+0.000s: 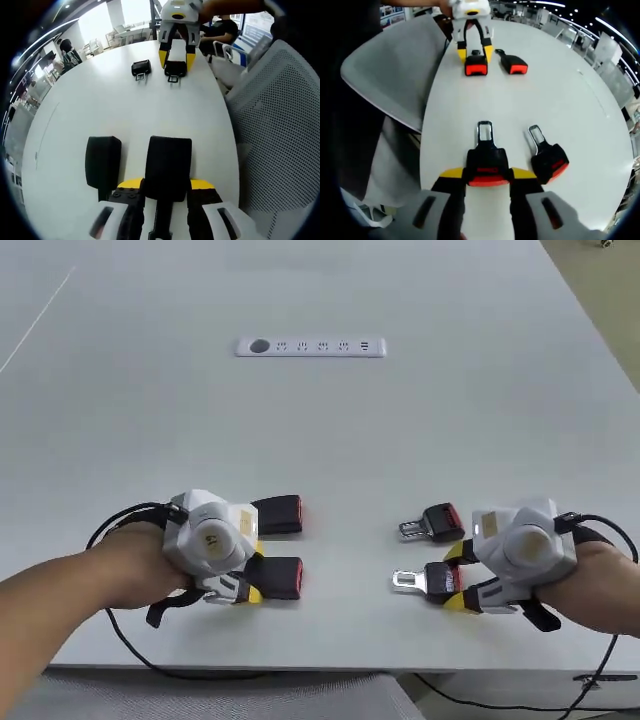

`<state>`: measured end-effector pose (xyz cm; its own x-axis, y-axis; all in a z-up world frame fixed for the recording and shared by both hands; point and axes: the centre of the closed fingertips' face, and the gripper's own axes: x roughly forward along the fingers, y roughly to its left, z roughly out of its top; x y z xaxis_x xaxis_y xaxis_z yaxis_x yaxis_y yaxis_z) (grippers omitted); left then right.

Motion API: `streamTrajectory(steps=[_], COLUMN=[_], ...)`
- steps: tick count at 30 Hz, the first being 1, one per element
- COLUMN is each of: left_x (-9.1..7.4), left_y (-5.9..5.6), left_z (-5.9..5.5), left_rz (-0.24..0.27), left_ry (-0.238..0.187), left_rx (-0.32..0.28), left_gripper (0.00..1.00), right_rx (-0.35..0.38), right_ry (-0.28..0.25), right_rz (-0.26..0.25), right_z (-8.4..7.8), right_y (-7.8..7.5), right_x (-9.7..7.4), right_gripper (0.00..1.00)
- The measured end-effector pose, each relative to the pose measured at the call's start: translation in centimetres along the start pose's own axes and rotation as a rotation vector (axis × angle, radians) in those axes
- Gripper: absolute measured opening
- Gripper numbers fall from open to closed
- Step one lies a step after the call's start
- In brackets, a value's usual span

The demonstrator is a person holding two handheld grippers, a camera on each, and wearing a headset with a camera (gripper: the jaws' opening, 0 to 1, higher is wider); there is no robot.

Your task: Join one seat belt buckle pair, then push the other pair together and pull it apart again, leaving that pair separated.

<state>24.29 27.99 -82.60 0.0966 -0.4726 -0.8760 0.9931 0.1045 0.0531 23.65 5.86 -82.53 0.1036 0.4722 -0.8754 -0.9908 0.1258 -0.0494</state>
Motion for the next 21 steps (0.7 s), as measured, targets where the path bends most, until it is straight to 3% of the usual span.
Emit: streamTrajectory(steps=[6,21], left_x=[0.0,0.1], left_y=[0.0,0.0], left_z=[0.0,0.1], left_rz=[0.005,-0.005], left_ry=[0.001,0.004], left_rx=[-0.003,-0.016], left_gripper=[0.33,0.33], right_rx=[0.008,-0.007], right_ry=[-0.014,-0.064], right_rz=[-0.016,-0.027], right_z=[0.5,4.5], right_y=[-0.1,0.8], right_x=[0.2,2.3], right_gripper=[0.33,0.33])
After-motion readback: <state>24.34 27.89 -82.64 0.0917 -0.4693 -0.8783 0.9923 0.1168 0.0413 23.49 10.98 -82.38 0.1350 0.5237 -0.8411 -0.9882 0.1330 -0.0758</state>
